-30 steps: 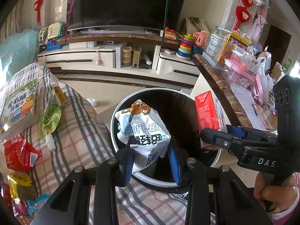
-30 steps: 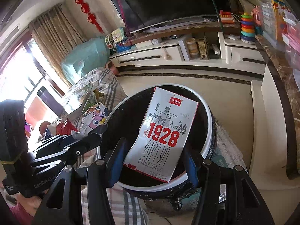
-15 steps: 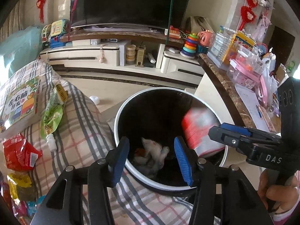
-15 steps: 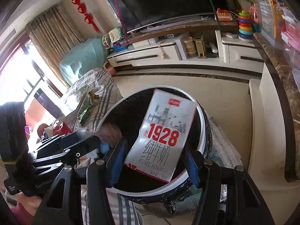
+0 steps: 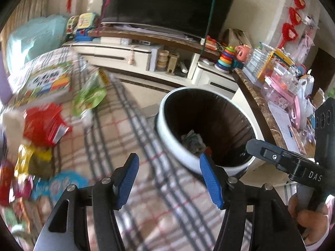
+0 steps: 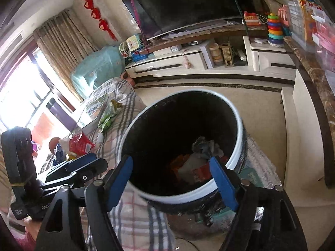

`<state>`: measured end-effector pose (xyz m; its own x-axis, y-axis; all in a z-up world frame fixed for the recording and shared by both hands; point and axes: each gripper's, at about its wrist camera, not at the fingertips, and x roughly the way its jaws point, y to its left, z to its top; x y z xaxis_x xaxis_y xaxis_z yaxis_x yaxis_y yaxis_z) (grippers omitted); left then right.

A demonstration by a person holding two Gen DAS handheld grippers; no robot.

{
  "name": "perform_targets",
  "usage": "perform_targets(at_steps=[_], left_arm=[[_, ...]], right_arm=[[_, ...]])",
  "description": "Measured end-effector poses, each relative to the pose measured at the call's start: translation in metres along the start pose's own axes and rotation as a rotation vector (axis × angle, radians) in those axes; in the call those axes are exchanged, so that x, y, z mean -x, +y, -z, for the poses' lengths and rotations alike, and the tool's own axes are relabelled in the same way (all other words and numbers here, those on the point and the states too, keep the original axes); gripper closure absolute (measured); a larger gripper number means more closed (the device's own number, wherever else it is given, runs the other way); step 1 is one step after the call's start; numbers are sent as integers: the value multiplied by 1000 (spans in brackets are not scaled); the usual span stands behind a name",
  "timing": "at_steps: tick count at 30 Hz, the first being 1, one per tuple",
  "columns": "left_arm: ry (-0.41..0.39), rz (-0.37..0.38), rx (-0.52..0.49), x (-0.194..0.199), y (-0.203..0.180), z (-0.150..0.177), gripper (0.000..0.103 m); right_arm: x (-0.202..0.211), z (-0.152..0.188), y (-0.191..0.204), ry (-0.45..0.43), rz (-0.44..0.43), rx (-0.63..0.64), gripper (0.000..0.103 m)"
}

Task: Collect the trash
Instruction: 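Move both open tools back over the remaining trash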

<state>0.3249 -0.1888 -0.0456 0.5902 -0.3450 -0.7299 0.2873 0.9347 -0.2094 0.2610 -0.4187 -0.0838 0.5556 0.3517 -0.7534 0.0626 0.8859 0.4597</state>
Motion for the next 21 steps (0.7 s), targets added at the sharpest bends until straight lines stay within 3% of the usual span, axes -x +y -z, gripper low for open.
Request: perform_targets(at_steps=[7,21], left_arm=[[-13,-36,50,37,17,32,41],[-18,-127,129,104,57,89,41]], right_arm=[[1,23,26,3,-24,30,15],[-4,66,92,26,-99,148,14]])
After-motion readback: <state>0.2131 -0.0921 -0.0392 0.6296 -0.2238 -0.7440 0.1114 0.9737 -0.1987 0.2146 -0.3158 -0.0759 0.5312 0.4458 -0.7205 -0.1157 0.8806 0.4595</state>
